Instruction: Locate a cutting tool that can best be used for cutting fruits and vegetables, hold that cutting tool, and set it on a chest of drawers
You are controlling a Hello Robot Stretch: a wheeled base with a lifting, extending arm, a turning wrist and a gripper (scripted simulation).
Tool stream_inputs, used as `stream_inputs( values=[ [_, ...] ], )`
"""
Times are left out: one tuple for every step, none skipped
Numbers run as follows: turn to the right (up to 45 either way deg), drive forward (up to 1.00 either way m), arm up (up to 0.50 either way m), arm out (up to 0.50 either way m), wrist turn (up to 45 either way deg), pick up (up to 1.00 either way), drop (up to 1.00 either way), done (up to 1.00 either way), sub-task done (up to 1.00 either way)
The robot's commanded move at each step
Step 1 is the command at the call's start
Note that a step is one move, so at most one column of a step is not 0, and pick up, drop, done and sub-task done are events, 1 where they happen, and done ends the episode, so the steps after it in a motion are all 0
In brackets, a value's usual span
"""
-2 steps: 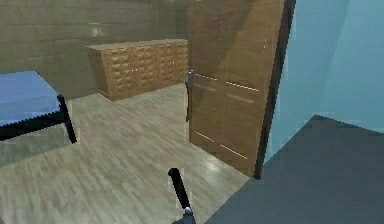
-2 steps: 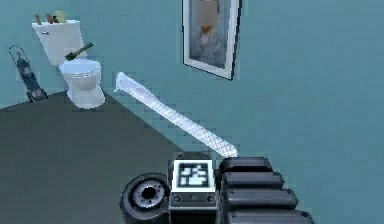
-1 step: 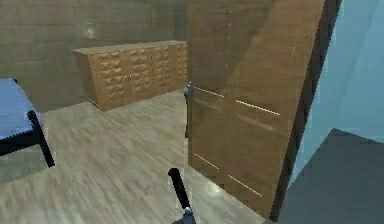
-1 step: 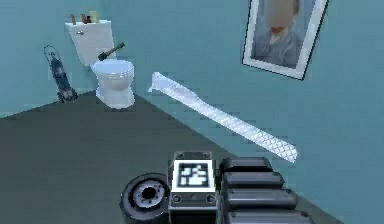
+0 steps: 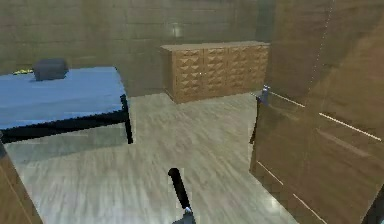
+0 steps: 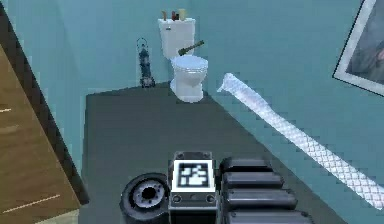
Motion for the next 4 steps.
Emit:
stream_inputs(
  values=[
    [0.0, 1.00, 0.00, 0.00, 0.0, 0.00, 0.00, 0.00, 0.00],
    [0.0, 0.50, 0.00, 0.00, 0.0, 0.00, 0.00, 0.00, 0.00],
    [6.0, 0.00, 0.00, 0.00, 0.0, 0.00, 0.00, 0.00, 0.00],
    [0.0, 1.00, 0.00, 0.00, 0.0, 0.00, 0.00, 0.00, 0.00]
  ],
)
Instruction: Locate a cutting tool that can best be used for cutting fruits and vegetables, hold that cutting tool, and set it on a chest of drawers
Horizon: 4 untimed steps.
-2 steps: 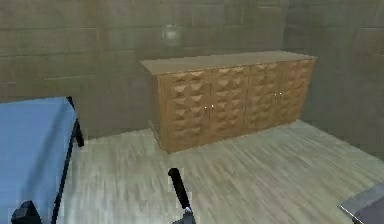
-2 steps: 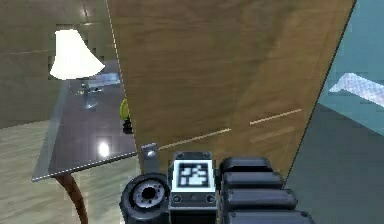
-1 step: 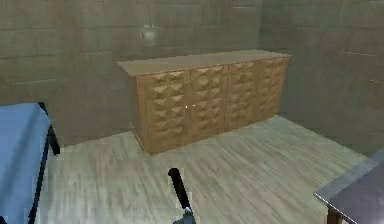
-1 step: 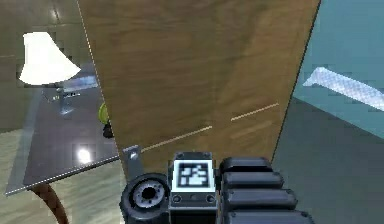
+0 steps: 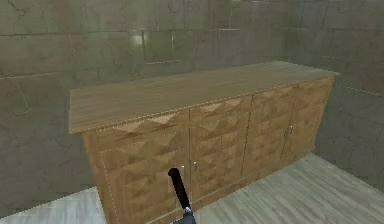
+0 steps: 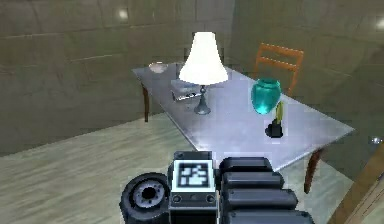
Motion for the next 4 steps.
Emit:
stream_inputs(
  values=[
    [0.0, 0.25, 0.00, 0.00, 0.0, 0.00, 0.00, 0.00, 0.00],
    [45.0, 0.00, 0.00, 0.00, 0.0, 0.00, 0.00, 0.00, 0.00],
    [3.0, 0.00, 0.00, 0.00, 0.0, 0.00, 0.00, 0.00, 0.00],
    [0.0, 1.00, 0.00, 0.00, 0.0, 0.00, 0.00, 0.00, 0.00]
  ],
)
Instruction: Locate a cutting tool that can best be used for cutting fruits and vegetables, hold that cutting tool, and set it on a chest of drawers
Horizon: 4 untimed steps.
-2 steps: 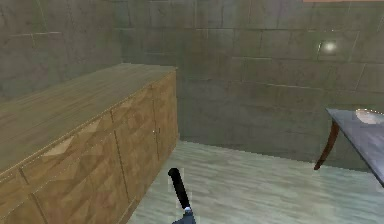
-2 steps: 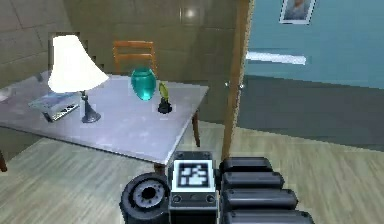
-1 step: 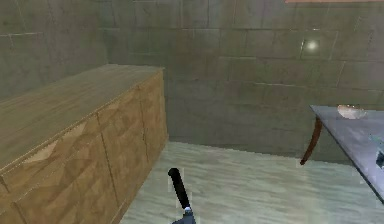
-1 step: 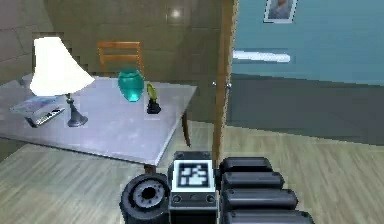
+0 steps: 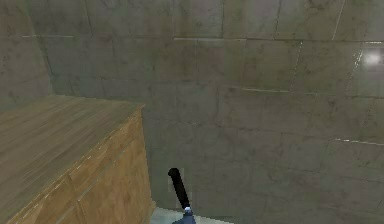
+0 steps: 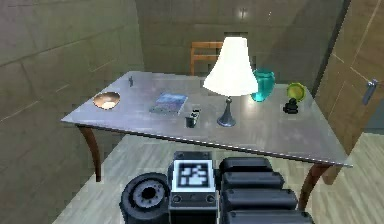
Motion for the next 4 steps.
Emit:
stream_inputs(
  values=[
    [24.0, 0.00, 0.00, 0.00, 0.0, 0.00, 0.00, 0.00, 0.00],
    [-24.0, 0.00, 0.00, 0.00, 0.0, 0.00, 0.00, 0.00, 0.00],
    [-3.0, 0.00, 0.00, 0.00, 0.0, 0.00, 0.00, 0.00, 0.00],
    [24.0, 0.00, 0.00, 0.00, 0.0, 0.00, 0.00, 0.00, 0.00]
  ],
)
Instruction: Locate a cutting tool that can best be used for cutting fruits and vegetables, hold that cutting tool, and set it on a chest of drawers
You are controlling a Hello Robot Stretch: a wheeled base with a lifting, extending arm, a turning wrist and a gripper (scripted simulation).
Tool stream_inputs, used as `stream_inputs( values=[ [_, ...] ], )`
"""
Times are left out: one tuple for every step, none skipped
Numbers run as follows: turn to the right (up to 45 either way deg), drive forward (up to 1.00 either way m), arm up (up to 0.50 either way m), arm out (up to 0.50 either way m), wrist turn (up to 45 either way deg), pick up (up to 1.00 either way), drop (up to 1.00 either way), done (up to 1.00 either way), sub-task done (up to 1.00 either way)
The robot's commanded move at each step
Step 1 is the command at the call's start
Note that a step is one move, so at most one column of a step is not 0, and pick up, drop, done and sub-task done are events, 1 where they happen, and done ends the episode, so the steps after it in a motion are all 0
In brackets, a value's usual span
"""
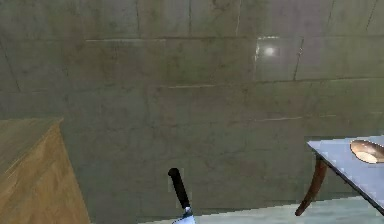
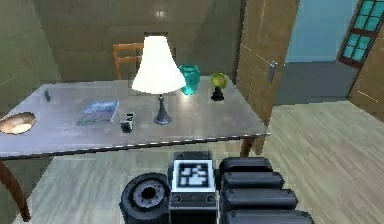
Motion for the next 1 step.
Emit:
stream_inputs(
  values=[
    [-18.0, 0.00, 0.00, 0.00, 0.0, 0.00, 0.00, 0.00, 0.00]
  ],
)
